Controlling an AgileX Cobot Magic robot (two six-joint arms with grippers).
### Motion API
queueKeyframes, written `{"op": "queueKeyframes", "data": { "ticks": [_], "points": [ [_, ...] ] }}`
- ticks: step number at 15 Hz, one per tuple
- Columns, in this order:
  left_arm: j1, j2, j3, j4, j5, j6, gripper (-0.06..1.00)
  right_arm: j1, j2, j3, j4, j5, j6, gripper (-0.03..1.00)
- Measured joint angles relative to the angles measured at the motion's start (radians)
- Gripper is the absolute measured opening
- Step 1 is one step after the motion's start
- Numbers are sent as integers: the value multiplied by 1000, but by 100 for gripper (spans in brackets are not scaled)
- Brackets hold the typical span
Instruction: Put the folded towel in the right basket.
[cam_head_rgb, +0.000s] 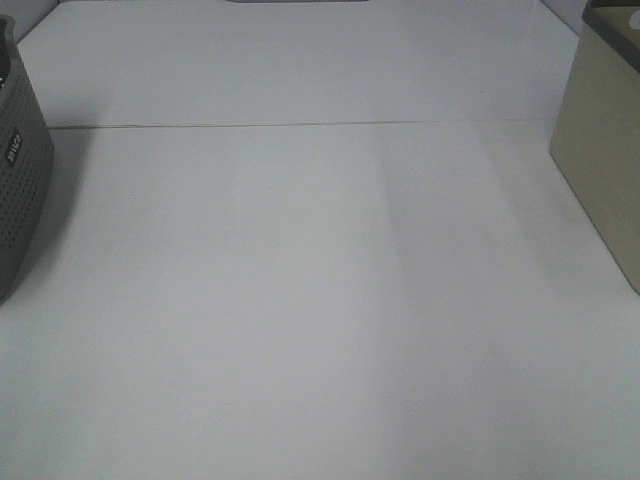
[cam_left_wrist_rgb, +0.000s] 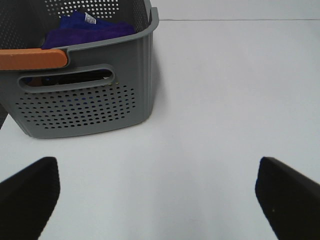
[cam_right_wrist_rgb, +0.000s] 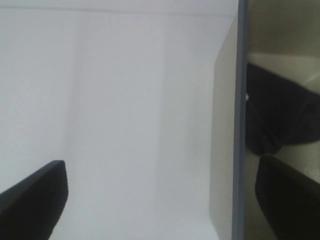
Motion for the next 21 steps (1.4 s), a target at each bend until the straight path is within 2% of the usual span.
{"op": "queueKeyframes", "data": {
  "ticks": [1, 2, 3, 5, 6, 9, 13, 15, 18, 21],
  "points": [
    [0, 0, 0, 0, 0, 0, 99, 0, -107, 151, 1, -19, 11, 98],
    [0, 0, 0, 0, 0, 0, 99, 0, -173, 239, 1, -45, 19, 98],
    [0, 0, 0, 0, 0, 0, 99, 0, -461, 556, -2, -149, 42, 98],
    [0, 0, 0, 0, 0, 0, 99, 0, -741, 856, -2, -204, 60, 98],
    [0, 0, 0, 0, 0, 0, 99, 0, -797, 906, -2, -206, 63, 98],
    [0, 0, 0, 0, 0, 0, 99, 0, -1181, 1170, -2, -206, 88, 98],
    [0, 0, 0, 0, 0, 0, 99, 0, -1556, 1359, -3, -160, 88, 98],
    [0, 0, 0, 0, 0, 0, 99, 0, -1689, 1384, -3, -150, 83, 98],
    [0, 0, 0, 0, 0, 0, 99, 0, -1746, 1400, -4, -109, 30, 98],
    [0, 0, 0, 0, 0, 0, 99, 0, -1746, 1406, -3, -107, 27, 97]
  ]
}}
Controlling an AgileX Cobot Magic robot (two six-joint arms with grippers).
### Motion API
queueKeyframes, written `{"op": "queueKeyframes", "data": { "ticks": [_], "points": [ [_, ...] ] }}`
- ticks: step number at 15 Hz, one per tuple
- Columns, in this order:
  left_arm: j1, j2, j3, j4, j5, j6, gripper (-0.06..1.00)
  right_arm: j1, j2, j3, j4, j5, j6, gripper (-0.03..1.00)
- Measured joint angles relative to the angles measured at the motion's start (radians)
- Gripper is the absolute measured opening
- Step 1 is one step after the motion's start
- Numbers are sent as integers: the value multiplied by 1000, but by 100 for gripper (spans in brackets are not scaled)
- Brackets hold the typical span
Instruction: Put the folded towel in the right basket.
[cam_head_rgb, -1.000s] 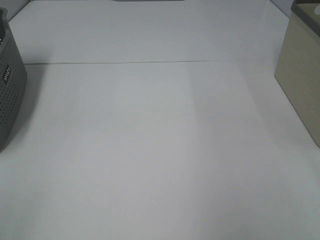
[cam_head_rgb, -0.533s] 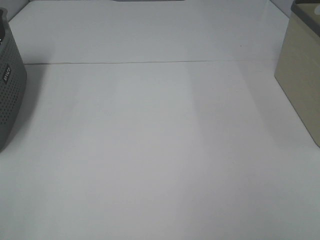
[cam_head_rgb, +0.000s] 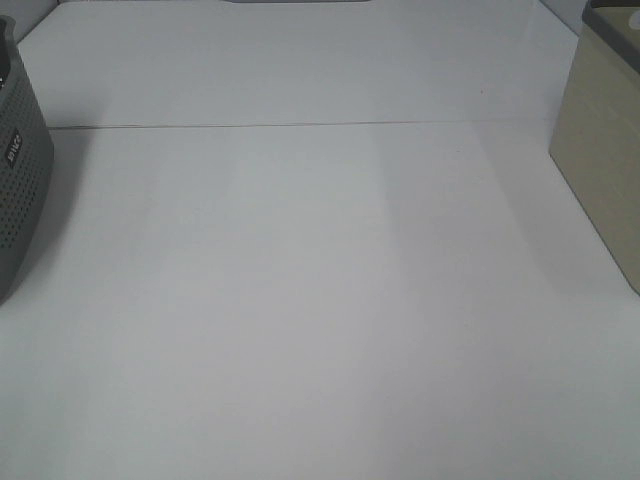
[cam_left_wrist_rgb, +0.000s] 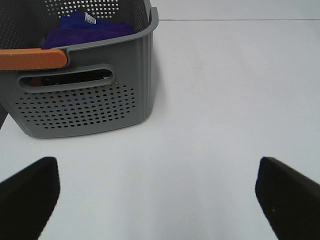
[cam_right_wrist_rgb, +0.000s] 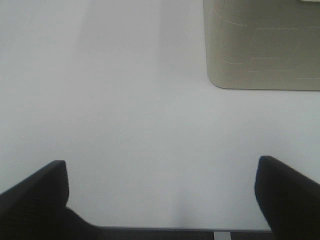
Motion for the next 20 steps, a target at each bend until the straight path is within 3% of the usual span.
{"op": "queueKeyframes", "data": {
  "ticks": [20],
  "points": [
    [0, 0, 0, 0, 0, 0, 99, 0, 0, 0, 0, 0, 0, 97]
  ]
}}
